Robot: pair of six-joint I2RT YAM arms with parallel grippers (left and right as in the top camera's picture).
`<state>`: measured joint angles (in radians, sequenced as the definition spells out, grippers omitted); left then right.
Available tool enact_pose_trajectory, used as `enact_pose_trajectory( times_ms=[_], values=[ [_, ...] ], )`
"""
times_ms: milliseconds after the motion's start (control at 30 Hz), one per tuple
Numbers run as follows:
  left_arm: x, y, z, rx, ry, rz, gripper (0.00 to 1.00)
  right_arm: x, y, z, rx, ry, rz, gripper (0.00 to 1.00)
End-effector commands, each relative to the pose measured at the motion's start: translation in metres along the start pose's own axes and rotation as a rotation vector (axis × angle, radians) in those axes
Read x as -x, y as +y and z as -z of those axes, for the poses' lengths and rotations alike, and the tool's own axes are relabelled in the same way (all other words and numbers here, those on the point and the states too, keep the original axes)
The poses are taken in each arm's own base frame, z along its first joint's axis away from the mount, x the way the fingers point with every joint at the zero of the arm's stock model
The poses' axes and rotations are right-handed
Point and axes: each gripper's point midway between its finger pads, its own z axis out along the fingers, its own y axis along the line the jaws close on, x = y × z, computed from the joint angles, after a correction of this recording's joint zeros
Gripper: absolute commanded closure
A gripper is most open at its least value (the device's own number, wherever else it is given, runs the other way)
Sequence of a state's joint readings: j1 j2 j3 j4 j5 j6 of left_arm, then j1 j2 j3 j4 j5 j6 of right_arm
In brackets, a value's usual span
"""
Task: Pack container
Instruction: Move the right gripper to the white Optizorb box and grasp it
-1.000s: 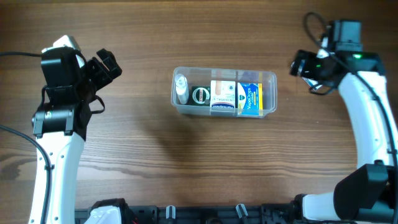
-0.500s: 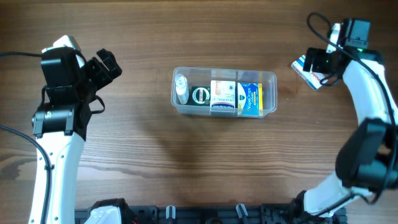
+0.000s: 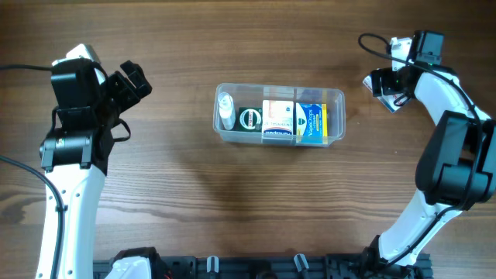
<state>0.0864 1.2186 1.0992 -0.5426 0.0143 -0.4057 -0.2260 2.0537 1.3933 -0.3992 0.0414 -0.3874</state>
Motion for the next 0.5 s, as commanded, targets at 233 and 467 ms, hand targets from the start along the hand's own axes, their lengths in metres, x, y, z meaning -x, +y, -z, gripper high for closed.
enact_pose_trajectory(
  times_ms=[233,467],
  values=[
    [0.003,-0.002,0.000,-0.010,-0.003,-0.002,0.00,-0.029,0.013,-0.028,0.050,0.097,-0.057,0.00],
    [0.003,-0.002,0.000,-0.010,-0.003,-0.002,0.00,-0.009,0.004,-0.007,0.027,0.033,-0.062,0.00]
  ],
)
